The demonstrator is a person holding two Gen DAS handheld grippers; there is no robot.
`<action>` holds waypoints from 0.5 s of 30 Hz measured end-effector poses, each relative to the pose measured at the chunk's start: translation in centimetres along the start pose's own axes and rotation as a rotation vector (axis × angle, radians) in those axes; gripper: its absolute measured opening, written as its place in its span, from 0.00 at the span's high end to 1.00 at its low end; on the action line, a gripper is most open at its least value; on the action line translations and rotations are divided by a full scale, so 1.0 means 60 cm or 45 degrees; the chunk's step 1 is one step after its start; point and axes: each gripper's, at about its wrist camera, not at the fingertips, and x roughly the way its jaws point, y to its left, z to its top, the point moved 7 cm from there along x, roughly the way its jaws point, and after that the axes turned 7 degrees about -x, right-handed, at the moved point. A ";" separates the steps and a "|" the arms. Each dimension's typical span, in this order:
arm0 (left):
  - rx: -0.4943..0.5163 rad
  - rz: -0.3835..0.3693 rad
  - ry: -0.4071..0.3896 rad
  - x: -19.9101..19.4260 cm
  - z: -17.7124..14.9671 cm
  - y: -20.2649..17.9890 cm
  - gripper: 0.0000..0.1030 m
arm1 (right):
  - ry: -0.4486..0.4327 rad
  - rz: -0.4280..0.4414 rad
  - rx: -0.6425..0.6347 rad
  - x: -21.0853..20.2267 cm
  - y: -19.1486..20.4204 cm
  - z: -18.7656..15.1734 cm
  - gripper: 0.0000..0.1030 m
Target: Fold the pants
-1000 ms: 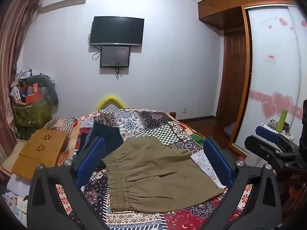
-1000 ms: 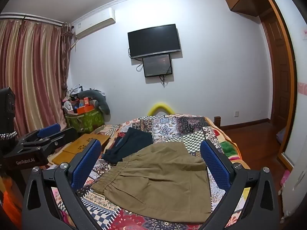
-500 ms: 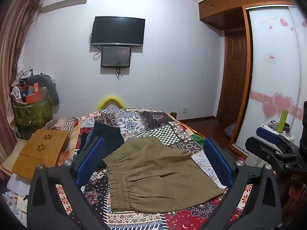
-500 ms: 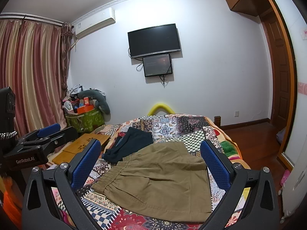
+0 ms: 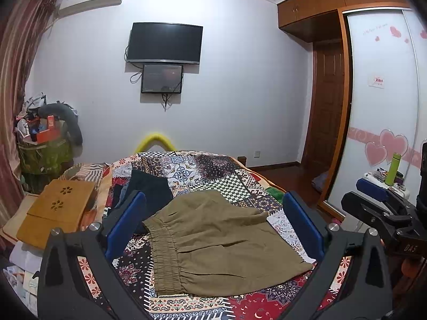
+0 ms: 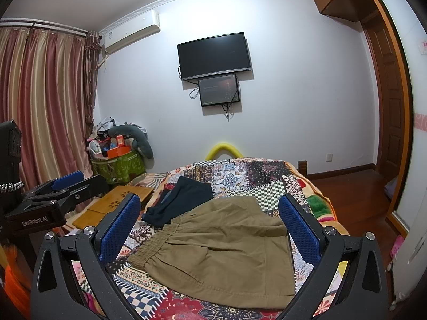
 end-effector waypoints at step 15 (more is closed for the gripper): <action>-0.004 0.006 0.003 0.008 -0.003 0.006 0.00 | 0.014 -0.001 0.014 0.012 0.000 -0.015 0.00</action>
